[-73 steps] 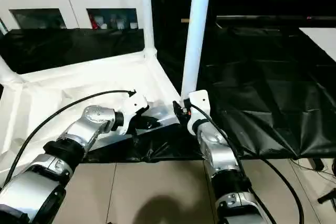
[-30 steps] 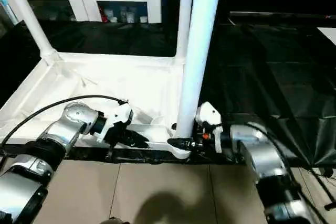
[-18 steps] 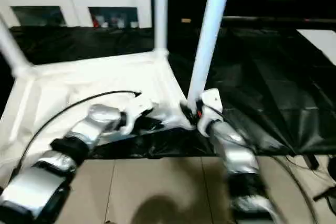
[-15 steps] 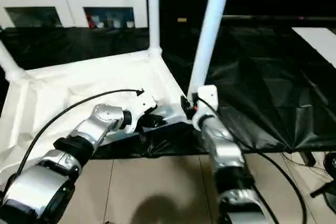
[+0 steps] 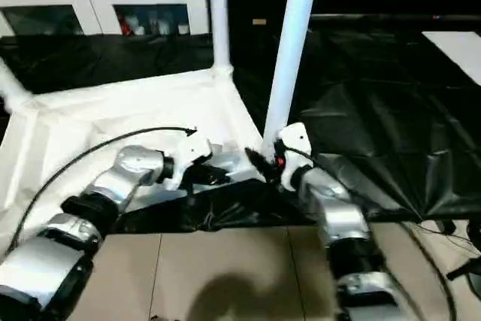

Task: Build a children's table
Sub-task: Rotate leg to tighten

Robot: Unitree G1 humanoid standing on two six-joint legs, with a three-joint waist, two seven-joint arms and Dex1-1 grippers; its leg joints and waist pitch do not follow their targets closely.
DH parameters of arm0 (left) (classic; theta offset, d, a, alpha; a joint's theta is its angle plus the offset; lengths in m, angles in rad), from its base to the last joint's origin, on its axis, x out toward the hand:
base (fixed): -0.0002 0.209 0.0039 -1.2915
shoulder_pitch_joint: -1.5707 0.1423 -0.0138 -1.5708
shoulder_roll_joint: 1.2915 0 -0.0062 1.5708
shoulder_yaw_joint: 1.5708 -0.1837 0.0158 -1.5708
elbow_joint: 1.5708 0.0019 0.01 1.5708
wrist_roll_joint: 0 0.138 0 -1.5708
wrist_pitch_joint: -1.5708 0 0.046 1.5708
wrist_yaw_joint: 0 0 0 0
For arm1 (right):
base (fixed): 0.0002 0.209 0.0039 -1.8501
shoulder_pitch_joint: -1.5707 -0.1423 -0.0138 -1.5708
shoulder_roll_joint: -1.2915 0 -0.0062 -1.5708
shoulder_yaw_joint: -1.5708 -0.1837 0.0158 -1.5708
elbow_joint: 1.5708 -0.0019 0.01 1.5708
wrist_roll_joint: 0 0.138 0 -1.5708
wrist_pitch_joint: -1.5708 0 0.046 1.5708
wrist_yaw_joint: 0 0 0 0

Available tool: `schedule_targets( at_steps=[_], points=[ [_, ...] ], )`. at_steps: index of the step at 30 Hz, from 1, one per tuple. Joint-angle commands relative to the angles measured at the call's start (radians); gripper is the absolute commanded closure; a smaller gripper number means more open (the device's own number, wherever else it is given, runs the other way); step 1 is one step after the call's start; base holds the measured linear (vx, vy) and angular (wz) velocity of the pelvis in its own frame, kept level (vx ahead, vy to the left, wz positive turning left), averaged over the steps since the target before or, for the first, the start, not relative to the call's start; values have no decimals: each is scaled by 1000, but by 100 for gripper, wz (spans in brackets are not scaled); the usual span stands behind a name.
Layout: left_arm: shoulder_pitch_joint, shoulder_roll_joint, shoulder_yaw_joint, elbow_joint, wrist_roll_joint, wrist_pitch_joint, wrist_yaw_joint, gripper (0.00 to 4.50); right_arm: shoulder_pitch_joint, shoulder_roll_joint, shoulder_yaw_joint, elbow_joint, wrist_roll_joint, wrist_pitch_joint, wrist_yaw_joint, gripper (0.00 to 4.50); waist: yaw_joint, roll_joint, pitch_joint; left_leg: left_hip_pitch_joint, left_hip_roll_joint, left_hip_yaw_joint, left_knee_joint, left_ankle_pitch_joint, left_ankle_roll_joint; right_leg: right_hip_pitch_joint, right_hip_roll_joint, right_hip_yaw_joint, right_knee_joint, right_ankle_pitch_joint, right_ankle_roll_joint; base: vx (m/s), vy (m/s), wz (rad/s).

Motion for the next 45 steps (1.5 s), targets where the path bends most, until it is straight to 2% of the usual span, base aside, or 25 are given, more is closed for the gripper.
schedule_targets(
  at_steps=[1, 2, 3, 6, 7, 10, 12, 16, 22, 24, 26, 28, 29, 30, 31, 32, 34, 36, 37, 38, 39, 40, 41, 42, 45],
  points=[
    [17, -12, -10, -18, -26, -26, -94, 450, 9, -13, 57, -26, 18, -3, 129, 137, 5, -10, -61, 8, 31, -11, -45, -51, 125, 43, -47, 25, -39, 182, -284, 0, 0, 0],
    [17, -6, -8, -20, -32, -25, -115, 450, 11, -30, 60, -35, 26, 0, 169, 137, 8, -8, -68, 8, 32, -12, -36, -11, 147, 41, -46, 23, -28, 265, -296, 0, 0, 0],
    [17, 6, -8, -20, -37, -30, -147, 450, 14, -60, 69, -52, 38, 0, 235, 137, 10, -13, -66, 5, 28, -9, -32, -4, 164, 39, -42, 21, -24, 309, -306, 0, 0, 0],
    [17, 31, -14, -22, -46, -29, -221, 450, 16, -117, 89, -80, 65, 19, 364, 137, 16, -10, -63, 10, 34, -9, -32, -44, 177, 34, -45, 20, -27, 266, -314, 0, 0, 0],
    [17, 36, -16, -23, -47, -29, -237, 450, 16, -129, 94, -84, 69, 25, 392, 153, 15, -11, -61, 9, 34, -8, -34, -56, 175, 34, -45, 20, -29, 242, -316, 0, 0, 0],
    [20, 61, -26, -30, -50, -23, -308, 450, 16, -176, 130, -98, 82, 45, 506, 173, 20, -9, -53, 14, 41, -8, -43, -138, 136, 30, -48, 22, -41, 85, -318, 0, 0, 0],
    [19, 64, -28, -30, -49, -20, -320, 450, 15, -179, 134, -98, 83, 45, 520, 189, 22, -8, -50, 17, 43, -7, -48, -172, 111, 26, -49, 23, -46, 31, -315, 0, 0, 0],
    [17, 69, -26, -28, -48, -16, -349, 450, 10, -182, 145, -93, 86, 48, 555, 216, 24, -10, -48, 17, 43, -7, -51, -184, 84, 25, -50, 26, -47, 4, -308, 0, 0, 0],
    [11, 75, -26, -16, -45, -17, -364, 450, 33, -172, 151, -120, 101, 64, 557, 242, 27, -9, -49, 16, 41, -6, -48, -169, 85, 26, -51, 27, -45, 22, -301, 0, 0, 0],
    [5, 68, -21, -2, -34, -20, -315, 450, 50, -149, 131, -126, 102, 64, 500, 246, 31, -9, -48, 16, 41, -7, -49, -171, 84, 25, -52, 27, -47, 14, -296, 0, 0, 0],
    [-8, 52, -19, 25, -1, -18, -198, 450, 63, -102, 93, -112, 84, 54, 372, 247, 30, -11, -46, 16, 41, -7, -52, -186, 71, 23, -52, 28, -50, -15, -289, 0, 0, 0],
    [-21, 37, -15, 44, 16, -10, -116, 450, 63, -66, 70, -87, 55, 55, 256, 248, 25, -12, -41, 22, 40, -8, -59, -251, 29, 17, -54, 30, -62, -141, -266, 0, 0, 0],
    [-30, 21, -5, 55, 17, 4, -64, 450, 62, -43, 60, -67, 28, 49, 170, 248, 24, -14, -38, 23, 39, -8, -61, -266, 21, 16, -53, 31, -66, -173, -260, 0, 0, 0],
    [-35, 14, 0, 59, 16, 9, -44, 450, 62, -33, 55, -61, 22, 44, 141, 251, 22, -12, -35, 23, 39, -10, -64, -284, 9, 13, -55, 33, -70, -214, -250, 0, 0, 0],
    [-48, -9, 10, 70, 15, 24, 13, 450, 63, 4, 38, -42, 8, 44, 48, 253, 19, -12, -34, 26, 38, -12, -68, -316, -11, 12, -57, 33, -77, -286, -229, 0, 0, 0],
    [-59, -28, 16, 79, 17, 32, 63, 450, 59, 36, 24, -22, -8, 51, -40, 254, 16, -12, -34, 26, 38, -15, -71, -325, -23, 11, -58, 34, -80, -312, -213, -52, -5, -1],
    [-78, -60, 24, 96, 18, 43, 134, 450, 43, 92, -6, 22, -28, 51, -188, 256, 1, -11, -34, 25, 36, -19, -75, -343, -47, 6, -55, 33, -80, -322, -200, 0, 0, 0],
    [-94, -99, 38, 111, 14, 49, 208, 450, 13, 156, -42, 74, -34, 56, -343, 256, -6, -9, -34, 25, 34, -19, -75, -354, -49, 3, -54, 34, -83, -320, -198, 0, 0, 0],
    [-94, -99, 38, 111, 14, 49, 208, 450, 13, 156, -42, 74, -34, 56, -343, 256, -7, -9, -34, 25, 34, -19, -75, -357, -49, 4, -53, 34, -84, -321, -197, 0, 0, 0],
    [-102, -123, 37, 120, 20, 38, 244, 450, -12, 197, -53, 112, -43, 60, -433, 256, -8, -6, -37, 24, 33, -20, -75, -352, -43, 8, -53, 34, -84, -304, -192, 0, 0, 0],
    [-105, -136, 33, 125, 27, 28, 267, 450, -30, 220, -53, 135, -56, 57, -490, 256, -14, -6, -37, 24, 32, -18, -74, -345, -45, 2, -50, 36, -83, -278, -196, 0, 0, 0],
    [-107, -145, 28, 129, 33, 12, 275, 450, -45, 241, -57, 152, -63, 52, -526, 256, -18, -7, -39, 20, 30, -19, -75, -333, -45, 9, -51, 34, -82, -268, -194, 0, 0, 0],
    [-107, -152, 24, 132, 38, 0, 280, 450, -55, 256, -60, 163, -67, 47, -552, 256, -17, -6, -40, 21, 30, -19, -73, -325, -42, 8, -52, 34, -81, -255, -196, 0, 0, 0],
    [-106, -154, 22, 134, 41, -12, 277, 450, -59, 263, -57, 164, -79, 32, -563, 201, -18, -5, -40, 19, 29, -17, -72, -313, -33, 10, -50, 35, -81, -225, -197, 0, 0, 0],
    [-99, -146, 13, 136, 50, -46, 259, 450, -63, 273, -68, 161, -79, 17, -571, 187, -17, -8, -44, 19, 30, -15, -69, -282, -11, 15, -49, 35, -76, -159, -209, 0, 0, 0]
  ],
)
